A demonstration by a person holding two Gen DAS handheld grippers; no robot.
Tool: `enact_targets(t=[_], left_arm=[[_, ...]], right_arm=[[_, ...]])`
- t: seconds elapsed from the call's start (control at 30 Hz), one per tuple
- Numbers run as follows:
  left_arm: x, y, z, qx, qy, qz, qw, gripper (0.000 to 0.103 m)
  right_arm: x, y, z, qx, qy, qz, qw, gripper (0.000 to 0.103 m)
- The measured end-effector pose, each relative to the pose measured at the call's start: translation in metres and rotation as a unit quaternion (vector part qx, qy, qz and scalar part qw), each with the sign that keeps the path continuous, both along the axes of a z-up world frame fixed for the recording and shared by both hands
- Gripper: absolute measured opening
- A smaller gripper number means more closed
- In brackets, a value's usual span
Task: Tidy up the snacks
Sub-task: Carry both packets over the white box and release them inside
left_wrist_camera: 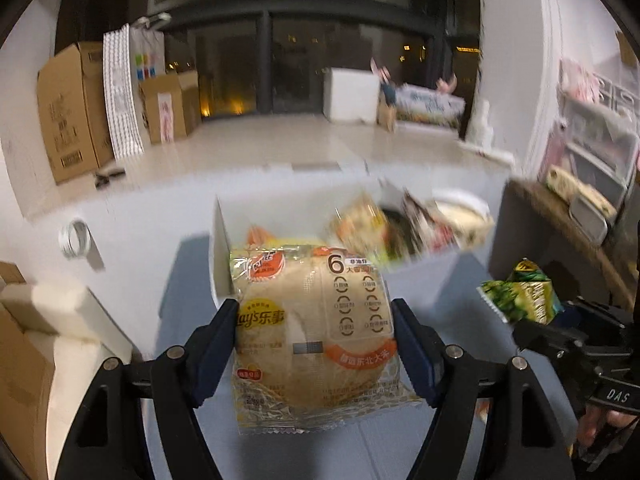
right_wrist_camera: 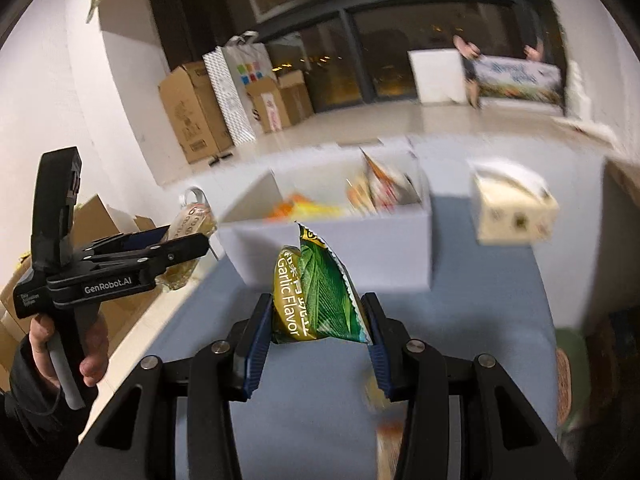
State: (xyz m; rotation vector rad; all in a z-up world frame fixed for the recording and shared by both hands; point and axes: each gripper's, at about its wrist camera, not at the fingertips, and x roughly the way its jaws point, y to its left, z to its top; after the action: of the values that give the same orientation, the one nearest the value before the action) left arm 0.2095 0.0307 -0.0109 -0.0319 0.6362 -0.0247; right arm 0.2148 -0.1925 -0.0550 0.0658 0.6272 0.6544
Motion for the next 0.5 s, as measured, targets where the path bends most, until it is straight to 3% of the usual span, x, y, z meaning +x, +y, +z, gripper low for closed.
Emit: enact_targets(t=[0.23, 0.43, 0.5], left_arm=[[0.069, 0.027, 0.032, -0.009, -0.005, 0.001, 0.9999, 0.079], [0.119, 0.032, 0.013, -0.008, 0.02, -0.003, 0.9998, 0.08], [0.126, 0.033, 0.002, -0.006, 0.037, -0.013, 0.9992, 0.099]], right_arm=[[0.083, 0.056, 0.037, -0.013, 0.006, 0.002, 1.0, 0.048], [0.142, 0.072, 0.043, -0.019, 0.026, -0.022, 0.999, 0.049], [0.157, 0.075, 0.042, -0.017, 0.043, -0.012, 0.999, 0.064]])
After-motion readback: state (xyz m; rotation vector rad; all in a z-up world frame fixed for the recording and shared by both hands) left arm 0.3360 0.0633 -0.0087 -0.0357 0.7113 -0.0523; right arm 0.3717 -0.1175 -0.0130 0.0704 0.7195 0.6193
